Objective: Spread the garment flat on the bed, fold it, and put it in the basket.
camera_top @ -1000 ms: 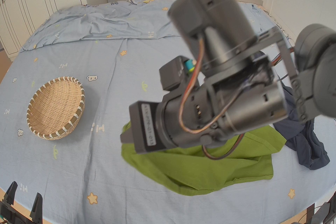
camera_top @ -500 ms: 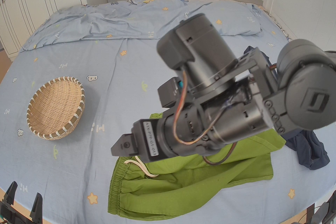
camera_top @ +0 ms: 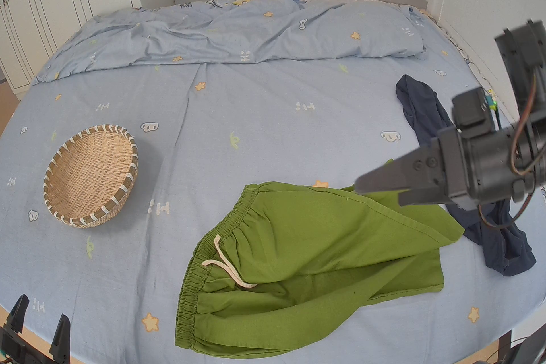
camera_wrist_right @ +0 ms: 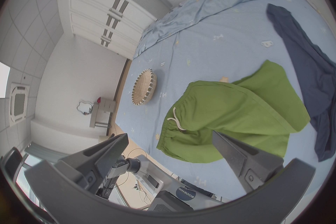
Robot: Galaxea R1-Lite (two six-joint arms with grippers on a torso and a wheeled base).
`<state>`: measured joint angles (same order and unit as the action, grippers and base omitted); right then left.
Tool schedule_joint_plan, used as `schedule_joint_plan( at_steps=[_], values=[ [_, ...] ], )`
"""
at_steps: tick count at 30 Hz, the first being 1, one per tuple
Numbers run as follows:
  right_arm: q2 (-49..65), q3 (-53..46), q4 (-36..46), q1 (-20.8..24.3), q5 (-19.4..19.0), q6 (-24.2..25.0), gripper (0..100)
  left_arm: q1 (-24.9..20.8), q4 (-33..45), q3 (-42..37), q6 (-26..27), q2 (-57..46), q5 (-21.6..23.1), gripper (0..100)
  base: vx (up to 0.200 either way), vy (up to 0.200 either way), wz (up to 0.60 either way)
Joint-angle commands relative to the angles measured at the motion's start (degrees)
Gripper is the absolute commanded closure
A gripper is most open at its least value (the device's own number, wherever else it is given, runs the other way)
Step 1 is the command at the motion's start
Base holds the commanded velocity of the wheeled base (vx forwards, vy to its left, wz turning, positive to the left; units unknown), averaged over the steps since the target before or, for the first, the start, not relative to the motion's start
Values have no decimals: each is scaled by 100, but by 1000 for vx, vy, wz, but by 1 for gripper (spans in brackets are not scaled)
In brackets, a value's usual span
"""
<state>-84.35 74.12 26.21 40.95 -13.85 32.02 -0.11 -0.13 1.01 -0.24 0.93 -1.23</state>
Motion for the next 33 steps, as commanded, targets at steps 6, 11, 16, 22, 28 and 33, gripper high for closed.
schedule_joint_plan(
  at_steps=[6,11,16,22,28,33],
  values=[
    [1948,-3958,-3456,-922,146,111,0,-244,163,2140,-723,540,158,0,0,0,0],
    [1957,-4406,-3746,-966,260,-56,0,-956,1683,3889,-1364,2105,369,0,0,0,0],
    [1869,-4854,-3808,-1221,277,-531,0,-1597,1323,3713,-2990,3643,1231,0,0,0,0],
    [1439,-4696,-3834,-1247,269,-1322,0,-1887,-22,2641,-4133,5128,2285,0,0,0,0],
    [1061,-4942,-3878,-1467,304,-1550,0,-1835,-1577,1331,-4106,6552,3358,0,0,0,0],
    [1087,-5162,-4185,-1493,286,-1823,0,-1773,-2395,918,-4010,7668,3366,0,0,0,0]
  ],
)
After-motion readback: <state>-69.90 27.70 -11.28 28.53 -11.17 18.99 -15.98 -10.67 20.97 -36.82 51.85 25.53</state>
